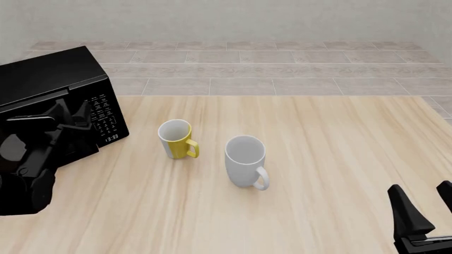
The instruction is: Close the microwave.
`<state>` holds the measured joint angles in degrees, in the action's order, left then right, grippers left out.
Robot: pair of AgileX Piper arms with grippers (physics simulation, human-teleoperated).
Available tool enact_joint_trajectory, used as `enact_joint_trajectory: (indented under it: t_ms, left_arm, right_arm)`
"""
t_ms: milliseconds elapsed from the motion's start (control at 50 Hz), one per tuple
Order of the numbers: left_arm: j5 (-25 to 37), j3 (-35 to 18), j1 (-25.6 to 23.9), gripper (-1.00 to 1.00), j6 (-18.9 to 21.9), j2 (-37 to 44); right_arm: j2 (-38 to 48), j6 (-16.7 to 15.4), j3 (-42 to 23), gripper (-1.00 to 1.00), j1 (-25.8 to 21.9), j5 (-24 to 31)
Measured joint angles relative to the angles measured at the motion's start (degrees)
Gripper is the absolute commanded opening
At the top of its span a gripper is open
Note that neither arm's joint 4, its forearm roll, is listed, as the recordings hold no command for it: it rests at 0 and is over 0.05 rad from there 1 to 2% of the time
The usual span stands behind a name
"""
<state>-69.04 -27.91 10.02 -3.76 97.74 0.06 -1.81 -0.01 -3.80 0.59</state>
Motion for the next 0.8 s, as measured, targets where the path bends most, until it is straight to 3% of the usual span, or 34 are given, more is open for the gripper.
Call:
enact_joint_trajectory:
  t_ms: [800]
  left_arm:
    - [1.9,-2.8,0.8,1.0,-1.2,1.3]
  right_arm:
    - [0.0,-0.2,0.0,1.0,-0.7,-0.2]
